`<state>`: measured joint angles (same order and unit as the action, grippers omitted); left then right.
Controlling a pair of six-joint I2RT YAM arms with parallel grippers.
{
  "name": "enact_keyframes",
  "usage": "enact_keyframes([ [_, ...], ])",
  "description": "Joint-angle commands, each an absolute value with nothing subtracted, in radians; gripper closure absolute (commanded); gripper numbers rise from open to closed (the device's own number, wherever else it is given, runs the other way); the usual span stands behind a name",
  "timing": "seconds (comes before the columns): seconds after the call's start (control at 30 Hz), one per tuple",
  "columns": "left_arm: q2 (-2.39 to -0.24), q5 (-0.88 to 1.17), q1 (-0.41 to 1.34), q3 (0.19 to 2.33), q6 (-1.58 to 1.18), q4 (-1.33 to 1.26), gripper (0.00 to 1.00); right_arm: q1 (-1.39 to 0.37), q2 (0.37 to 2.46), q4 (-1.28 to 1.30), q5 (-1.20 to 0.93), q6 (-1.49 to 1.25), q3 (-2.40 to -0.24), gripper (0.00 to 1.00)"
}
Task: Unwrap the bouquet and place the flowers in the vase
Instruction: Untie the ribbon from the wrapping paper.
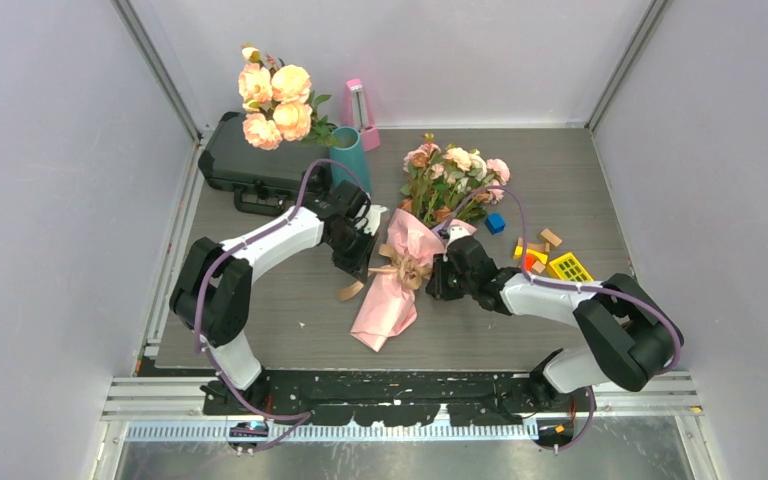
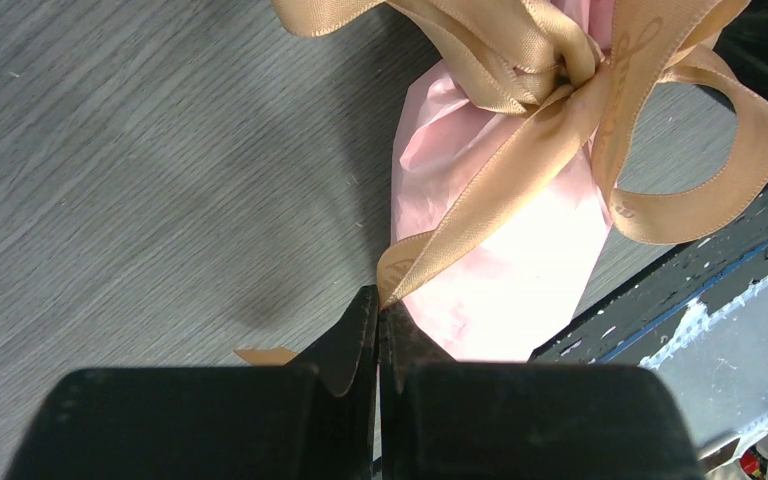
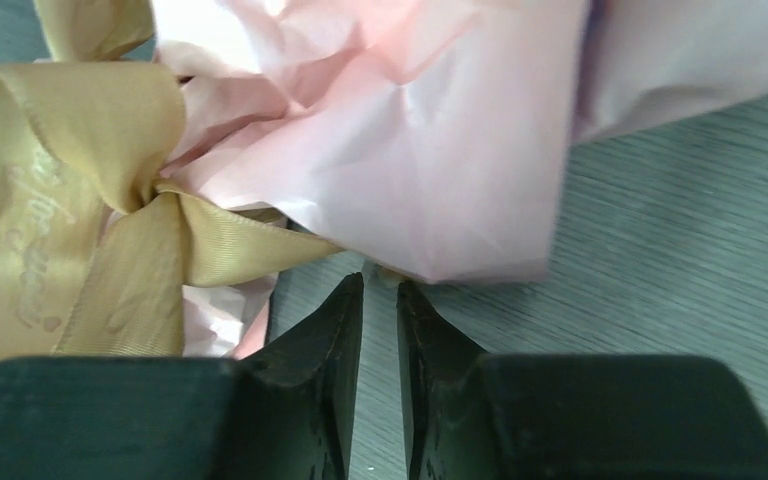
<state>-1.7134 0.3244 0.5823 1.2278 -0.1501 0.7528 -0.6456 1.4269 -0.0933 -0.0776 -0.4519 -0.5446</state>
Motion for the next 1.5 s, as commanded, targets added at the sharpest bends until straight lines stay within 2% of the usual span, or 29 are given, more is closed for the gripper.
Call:
enact_keyframes([
  [0.0,-1.715,0.342,0.578,1.255,-0.151,0.765,1.00,-0.655,1.353,-0.098,0.097,-0.484,-0.533,0.70],
  [0.13,-1.720,0.351,0.578,1.256,-0.153,0.766,1.00,-0.655,1.295,-0.058,0.126,-0.452,-0.529,0.57],
  [0.3,-1.723,0.352,0.579,1.257,-0.152,0.769,1.00,-0.655,1.334,-0.026,0.121,-0.392,-0.577,0.51],
  [0.5,-1.720,0.349,0.578,1.259,-0.147,0.772,1.00,-0.655,1.415,0.025,0.126,-0.346,-0.644,0.48],
  [0.87,-1.721,0.361,0.578,1.261,-0.150,0.773,1.00,-0.663,1.383,0.006,0.136,-0.303,-0.631,0.34],
  [1.2,-1.725,0.369,0.579,1.262,-0.152,0.775,1.00,-0.708,1.431,-0.073,0.102,-0.239,-0.641,0.33],
  [1.47,-1.723,0.378,0.578,1.263,-0.150,0.776,1.00,-0.774,1.458,-0.149,0.288,-0.216,-0.629,0.33],
])
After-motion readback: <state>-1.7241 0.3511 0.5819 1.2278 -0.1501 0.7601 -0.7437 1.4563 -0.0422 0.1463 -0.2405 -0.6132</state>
